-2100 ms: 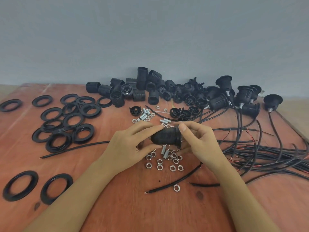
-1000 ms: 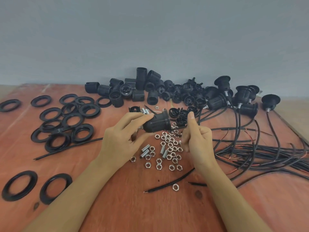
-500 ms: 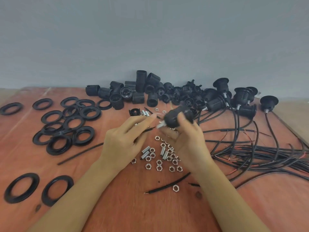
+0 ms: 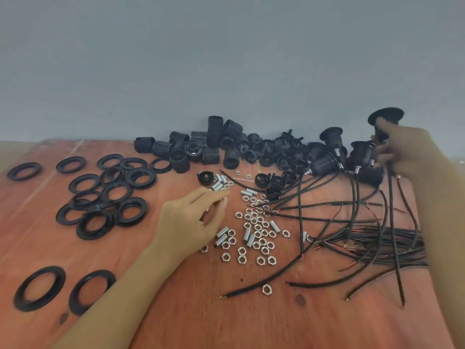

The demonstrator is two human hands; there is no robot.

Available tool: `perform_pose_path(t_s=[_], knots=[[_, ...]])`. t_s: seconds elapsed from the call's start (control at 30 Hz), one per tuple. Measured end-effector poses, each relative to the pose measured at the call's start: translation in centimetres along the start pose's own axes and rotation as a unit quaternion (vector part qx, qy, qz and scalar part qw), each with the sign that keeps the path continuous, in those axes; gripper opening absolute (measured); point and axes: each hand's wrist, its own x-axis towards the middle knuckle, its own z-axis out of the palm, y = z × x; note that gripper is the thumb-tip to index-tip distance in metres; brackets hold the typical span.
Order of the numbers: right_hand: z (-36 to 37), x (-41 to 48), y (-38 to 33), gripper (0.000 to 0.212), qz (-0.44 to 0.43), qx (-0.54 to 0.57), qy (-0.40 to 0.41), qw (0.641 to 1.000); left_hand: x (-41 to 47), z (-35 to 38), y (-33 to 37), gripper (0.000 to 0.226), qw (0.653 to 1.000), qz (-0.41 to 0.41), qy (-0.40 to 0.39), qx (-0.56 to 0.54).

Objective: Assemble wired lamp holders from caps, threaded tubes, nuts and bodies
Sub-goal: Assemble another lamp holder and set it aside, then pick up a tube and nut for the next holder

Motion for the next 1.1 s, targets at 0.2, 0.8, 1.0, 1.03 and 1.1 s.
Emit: perform_pose_path(t_s=[0.2,0.8,1.0,1.03,1.1], knots=[[0.3,2.6,4.1,0.058,-0.103,-0.136,0.066,0.983,-0.2,0.1,-0.4,0.016,1.0,-0.022,-0.008,0.005],[9.4,-8.7,7.3,0.035,-0.382,-0.333,-0.067,0.859,-0.2,0.0,-1.0,0.021,0.977,-0.154,-0.119,0.091],[13.2,-12.0,10.1,0.024,-0.382,-0.46,-0.194,0.777,-0.4,0.2,-2.0,0.029,0.955,-0.189,-0.198,0.113],[13.6,-12.2,10.5,0.023,-0.385,-0.469,-0.201,0.769,-0.4,0.2,-2.1,0.028,0.956,-0.191,-0.199,0.099],[14.4,-12.7,11.0,0.022,-0.388,-0.474,-0.21,0.761,-0.3,0.2,-2.2,0.027,0.959,-0.192,-0.194,0.077]])
